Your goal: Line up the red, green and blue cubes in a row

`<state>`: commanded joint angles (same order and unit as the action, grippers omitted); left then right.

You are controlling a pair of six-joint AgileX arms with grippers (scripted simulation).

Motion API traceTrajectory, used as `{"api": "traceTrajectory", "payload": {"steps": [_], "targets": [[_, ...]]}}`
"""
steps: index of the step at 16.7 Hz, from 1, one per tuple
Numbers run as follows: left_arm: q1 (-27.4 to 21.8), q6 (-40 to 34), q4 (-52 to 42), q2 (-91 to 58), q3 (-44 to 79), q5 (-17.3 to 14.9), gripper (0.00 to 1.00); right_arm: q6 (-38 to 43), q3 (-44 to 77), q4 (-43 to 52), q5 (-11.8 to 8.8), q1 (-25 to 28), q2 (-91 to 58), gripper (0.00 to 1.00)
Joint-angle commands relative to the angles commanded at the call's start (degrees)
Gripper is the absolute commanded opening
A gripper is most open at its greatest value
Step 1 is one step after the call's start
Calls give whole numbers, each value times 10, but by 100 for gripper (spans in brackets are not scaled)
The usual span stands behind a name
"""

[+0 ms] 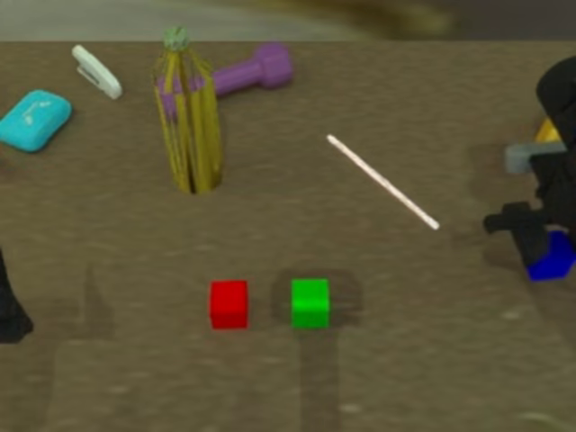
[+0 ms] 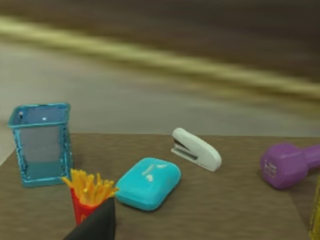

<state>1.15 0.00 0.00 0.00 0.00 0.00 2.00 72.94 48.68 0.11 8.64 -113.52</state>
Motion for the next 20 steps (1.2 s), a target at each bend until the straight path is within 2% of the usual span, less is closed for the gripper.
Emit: {"api": "traceTrajectory", "payload": {"steps": [4,11,14,20], "targets": [[0,0,0,0,0,0,100,-3,40,76,0,4,35,0],[0,0,0,0,0,0,100,7,48,85,0,10,37,0],[0,0,0,0,0,0,100,64,66,97,0,55,28,0],[0,0,0,0,0,0,100,258,110,131,2,200,12,0]]}}
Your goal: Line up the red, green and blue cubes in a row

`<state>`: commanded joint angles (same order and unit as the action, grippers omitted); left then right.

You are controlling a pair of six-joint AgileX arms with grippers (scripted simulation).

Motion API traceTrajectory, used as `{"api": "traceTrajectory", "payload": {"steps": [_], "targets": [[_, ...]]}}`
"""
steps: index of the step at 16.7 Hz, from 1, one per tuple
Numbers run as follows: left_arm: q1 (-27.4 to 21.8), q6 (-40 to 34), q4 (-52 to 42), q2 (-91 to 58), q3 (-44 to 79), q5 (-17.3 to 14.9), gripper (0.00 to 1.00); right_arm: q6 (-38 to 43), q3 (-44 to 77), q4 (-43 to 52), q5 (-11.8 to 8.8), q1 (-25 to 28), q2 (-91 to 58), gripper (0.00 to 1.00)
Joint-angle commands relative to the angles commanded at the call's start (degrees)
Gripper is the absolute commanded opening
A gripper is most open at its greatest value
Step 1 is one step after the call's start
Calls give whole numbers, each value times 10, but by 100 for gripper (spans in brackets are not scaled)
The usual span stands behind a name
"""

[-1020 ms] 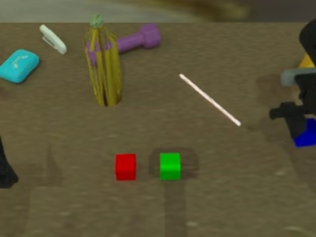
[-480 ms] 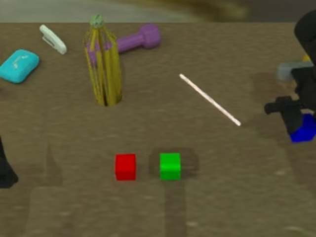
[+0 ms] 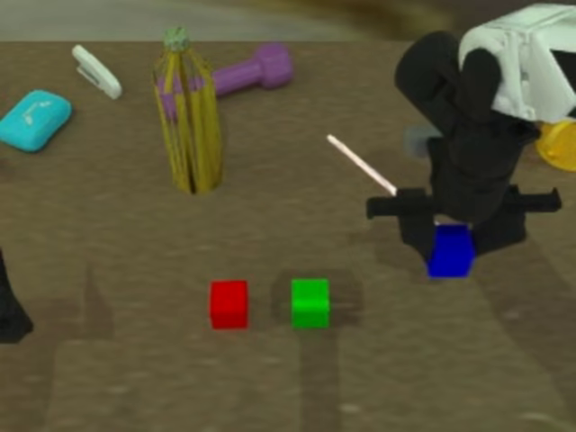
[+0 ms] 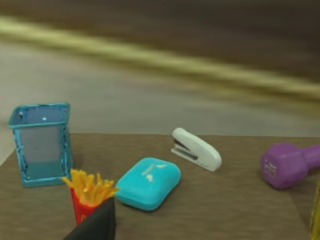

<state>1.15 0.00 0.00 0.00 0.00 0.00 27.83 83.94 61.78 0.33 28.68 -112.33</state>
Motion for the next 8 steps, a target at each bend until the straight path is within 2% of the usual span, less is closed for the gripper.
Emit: {"api": "traceTrajectory", "payload": {"steps": [4,8], "targets": [[0,0,0,0,0,0,100,80,18,10,1,70,1,0],[0,0,0,0,0,0,100,86,20,11,2,75,2,0]]}}
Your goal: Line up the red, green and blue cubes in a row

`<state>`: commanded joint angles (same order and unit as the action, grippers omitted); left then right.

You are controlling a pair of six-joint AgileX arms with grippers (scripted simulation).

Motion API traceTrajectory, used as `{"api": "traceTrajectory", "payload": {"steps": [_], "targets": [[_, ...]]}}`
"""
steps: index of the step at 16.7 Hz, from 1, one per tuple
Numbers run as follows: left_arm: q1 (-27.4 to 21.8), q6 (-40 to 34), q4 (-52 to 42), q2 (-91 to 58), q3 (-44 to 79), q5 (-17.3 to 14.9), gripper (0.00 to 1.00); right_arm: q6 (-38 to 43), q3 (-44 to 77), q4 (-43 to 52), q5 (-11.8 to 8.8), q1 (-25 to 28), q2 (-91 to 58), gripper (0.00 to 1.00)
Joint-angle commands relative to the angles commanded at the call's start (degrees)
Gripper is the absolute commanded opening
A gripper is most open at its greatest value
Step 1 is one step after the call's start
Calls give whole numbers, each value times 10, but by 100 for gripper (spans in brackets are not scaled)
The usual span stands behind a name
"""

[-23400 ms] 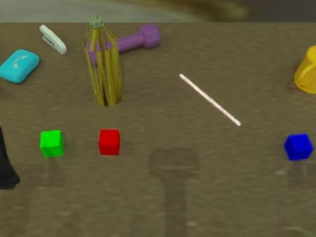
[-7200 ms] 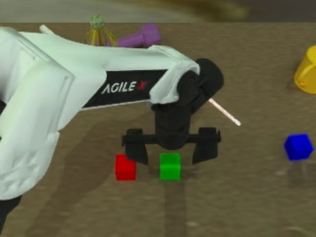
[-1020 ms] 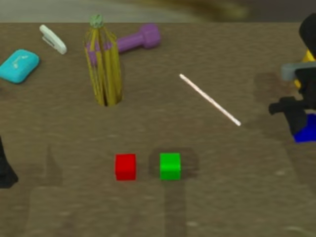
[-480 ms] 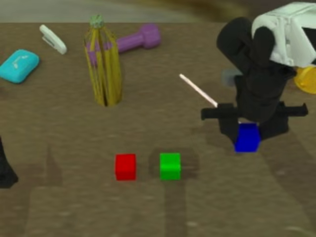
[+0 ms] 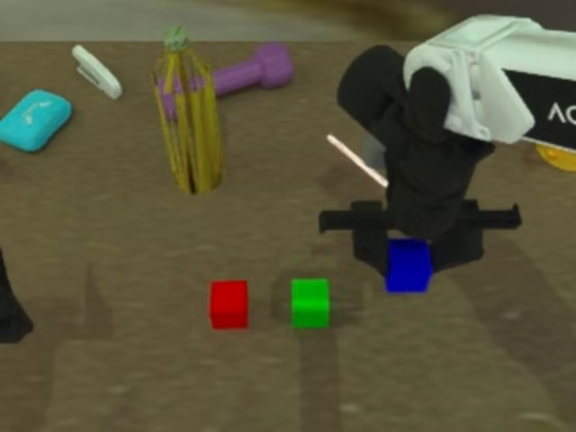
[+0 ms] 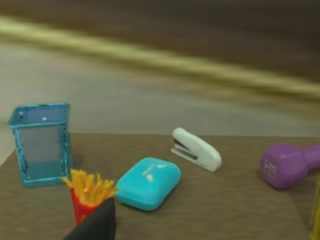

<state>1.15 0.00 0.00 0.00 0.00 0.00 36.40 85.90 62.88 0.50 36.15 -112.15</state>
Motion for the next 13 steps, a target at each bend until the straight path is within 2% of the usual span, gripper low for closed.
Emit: {"api": "traceTrajectory", "payload": {"steps": [4,9,13], "targets": [[0,0,0,0,0,0,100,1,-19,-25,-1,-3,-7,0],[0,0,0,0,0,0,100,3,-82,-130,0,0,-44,0],[0,0,0,0,0,0,100,3,-93,-145,0,2,-52,0]]}}
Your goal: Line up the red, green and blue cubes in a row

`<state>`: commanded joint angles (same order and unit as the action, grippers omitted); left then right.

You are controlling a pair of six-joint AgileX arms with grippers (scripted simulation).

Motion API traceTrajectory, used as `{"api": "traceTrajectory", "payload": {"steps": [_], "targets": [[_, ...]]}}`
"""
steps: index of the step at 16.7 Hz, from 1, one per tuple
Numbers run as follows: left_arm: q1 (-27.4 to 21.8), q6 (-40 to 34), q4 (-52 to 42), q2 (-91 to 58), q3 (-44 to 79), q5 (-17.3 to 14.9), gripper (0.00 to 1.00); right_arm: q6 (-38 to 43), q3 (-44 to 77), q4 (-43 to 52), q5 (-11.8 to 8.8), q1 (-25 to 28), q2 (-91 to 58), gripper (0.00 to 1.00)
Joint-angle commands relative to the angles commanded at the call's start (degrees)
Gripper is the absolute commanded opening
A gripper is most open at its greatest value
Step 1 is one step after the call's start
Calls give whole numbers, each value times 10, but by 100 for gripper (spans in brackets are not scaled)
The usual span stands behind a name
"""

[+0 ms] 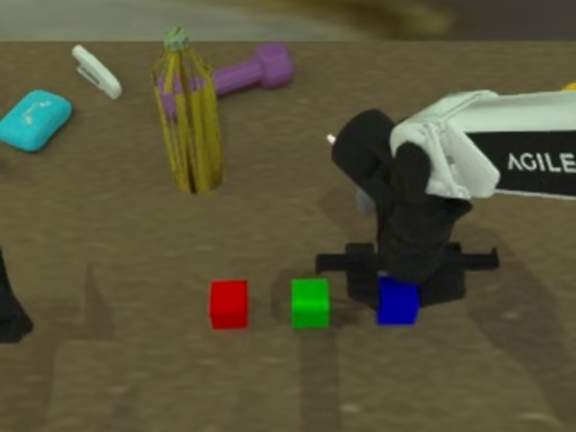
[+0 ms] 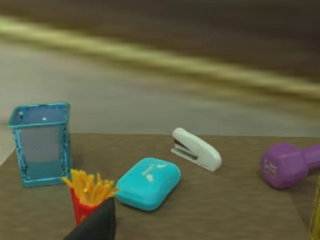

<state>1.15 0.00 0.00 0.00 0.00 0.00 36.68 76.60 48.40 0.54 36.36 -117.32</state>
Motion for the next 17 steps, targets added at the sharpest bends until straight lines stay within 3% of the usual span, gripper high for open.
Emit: {"api": "traceTrajectory", "payload": {"steps": [1,14,17], "targets": [[0,0,0,0,0,0,100,0,0,0,0,0,0,0],[0,0,0,0,0,0,100,0,0,0,0,0,0,98],[0,0,0,0,0,0,100,0,0,0,0,0,0,100]]}}
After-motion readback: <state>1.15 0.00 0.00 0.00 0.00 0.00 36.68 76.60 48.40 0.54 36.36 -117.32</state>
